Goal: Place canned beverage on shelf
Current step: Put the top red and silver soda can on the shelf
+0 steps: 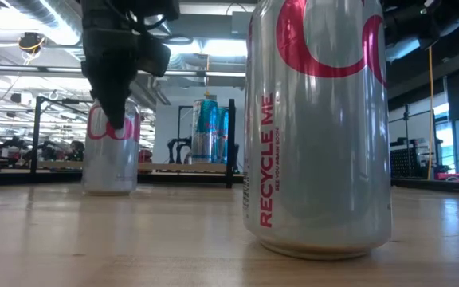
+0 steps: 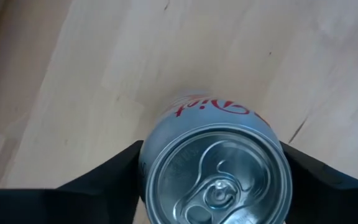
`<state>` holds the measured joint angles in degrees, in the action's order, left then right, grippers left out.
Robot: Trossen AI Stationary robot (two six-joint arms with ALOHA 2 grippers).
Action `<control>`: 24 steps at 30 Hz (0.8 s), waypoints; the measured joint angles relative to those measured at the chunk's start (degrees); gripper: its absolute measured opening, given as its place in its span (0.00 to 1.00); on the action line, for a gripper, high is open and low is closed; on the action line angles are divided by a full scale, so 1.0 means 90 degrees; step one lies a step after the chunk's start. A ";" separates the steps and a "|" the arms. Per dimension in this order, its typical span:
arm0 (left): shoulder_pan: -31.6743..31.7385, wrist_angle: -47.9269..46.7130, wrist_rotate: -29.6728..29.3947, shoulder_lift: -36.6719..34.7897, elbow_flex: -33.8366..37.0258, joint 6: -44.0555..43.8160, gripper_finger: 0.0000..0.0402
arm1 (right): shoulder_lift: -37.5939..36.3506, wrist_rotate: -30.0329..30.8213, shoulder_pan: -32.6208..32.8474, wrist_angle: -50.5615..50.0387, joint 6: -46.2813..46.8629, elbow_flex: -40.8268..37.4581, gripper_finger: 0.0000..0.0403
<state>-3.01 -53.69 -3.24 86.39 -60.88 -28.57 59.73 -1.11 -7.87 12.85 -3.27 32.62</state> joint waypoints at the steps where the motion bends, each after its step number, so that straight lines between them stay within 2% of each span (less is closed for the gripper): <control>1: -0.0002 -0.0090 -0.0001 0.0000 -0.0053 0.0139 0.65 | 0.0038 0.0001 -0.0003 0.0049 0.0002 0.0000 0.96; 5: 0.0116 -0.0724 -0.0055 -0.0002 -0.0527 0.0641 0.65 | 0.0072 0.0003 -0.0003 0.0089 0.0002 0.0000 0.96; 8: 0.0311 -0.1266 -0.0430 -0.0007 -0.1031 0.0990 0.65 | 0.0070 0.0003 -0.0003 0.0099 0.0001 0.0000 0.96; 15: 0.1190 -0.1827 -0.0920 -0.0019 -0.2246 0.2154 0.65 | 0.0070 0.0003 -0.0003 0.0082 0.0027 0.0000 0.96; 19: 0.1932 -0.1665 -0.0743 -0.0019 -0.2582 0.3042 0.65 | 0.0070 0.0002 -0.0003 0.0085 0.0034 0.0000 0.96; 24: 0.2986 -0.1294 -0.0259 0.0056 -0.2605 0.4103 0.65 | 0.0070 0.0003 -0.0003 0.0217 0.0048 0.0000 0.96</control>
<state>23.87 -65.34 -5.57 86.90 -84.32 8.35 60.36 -1.08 -7.90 14.80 -2.83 32.62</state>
